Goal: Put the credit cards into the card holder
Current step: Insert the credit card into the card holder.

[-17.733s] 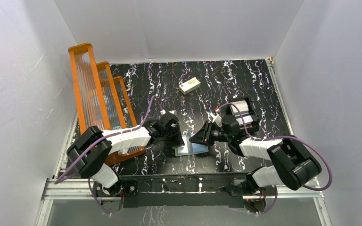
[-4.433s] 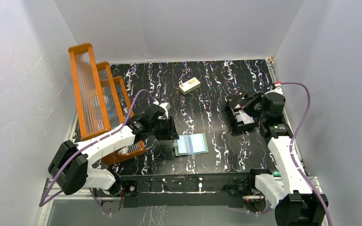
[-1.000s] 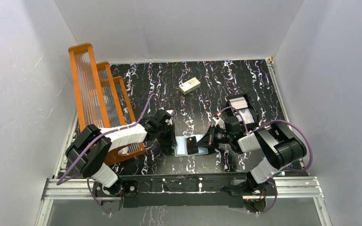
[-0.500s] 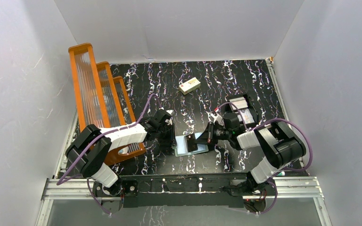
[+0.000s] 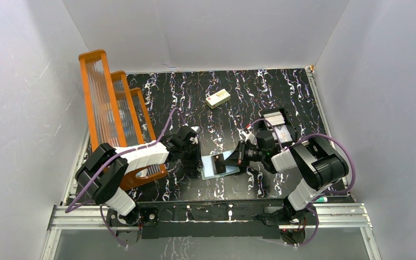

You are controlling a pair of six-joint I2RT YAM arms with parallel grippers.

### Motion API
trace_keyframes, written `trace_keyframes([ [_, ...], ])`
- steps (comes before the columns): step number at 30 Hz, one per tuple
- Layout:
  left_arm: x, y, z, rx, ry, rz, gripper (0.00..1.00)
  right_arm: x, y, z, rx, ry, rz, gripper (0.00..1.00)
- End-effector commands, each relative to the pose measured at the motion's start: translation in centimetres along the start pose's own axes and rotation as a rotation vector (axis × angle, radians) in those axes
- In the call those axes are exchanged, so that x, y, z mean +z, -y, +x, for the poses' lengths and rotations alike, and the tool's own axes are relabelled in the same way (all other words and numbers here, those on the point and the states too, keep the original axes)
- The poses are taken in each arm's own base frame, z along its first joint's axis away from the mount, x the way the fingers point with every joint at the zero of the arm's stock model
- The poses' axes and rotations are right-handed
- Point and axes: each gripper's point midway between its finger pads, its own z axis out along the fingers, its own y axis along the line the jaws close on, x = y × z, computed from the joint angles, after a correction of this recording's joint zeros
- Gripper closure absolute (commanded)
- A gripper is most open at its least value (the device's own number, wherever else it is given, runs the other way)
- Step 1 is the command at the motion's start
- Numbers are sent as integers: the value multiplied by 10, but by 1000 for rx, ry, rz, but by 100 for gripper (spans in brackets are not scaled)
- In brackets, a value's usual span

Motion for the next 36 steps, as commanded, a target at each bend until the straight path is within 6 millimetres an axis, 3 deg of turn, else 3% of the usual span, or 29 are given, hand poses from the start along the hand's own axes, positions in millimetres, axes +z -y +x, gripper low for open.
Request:
trace_keyframes([
  [1,2,-11,12,-3,-36,-53,85,9,-5,-2,-7,24,3,98],
  [7,0,-8,8,5,-24,-46,85,19,2,1,1,-15,82,99],
  [14,0,-7,8,7,-25,-46,84,35,-5,5,-4,-40,102,94],
  [21,-5,-8,2,19,-7,-69,84,44,-12,10,-54,-49,161,82],
  [29,-22,2,-16,30,42,-72,79,24,-12,3,-97,-19,294,67],
  [36,-33,18,-27,40,69,-18,77,2,-23,-12,-105,57,377,62],
])
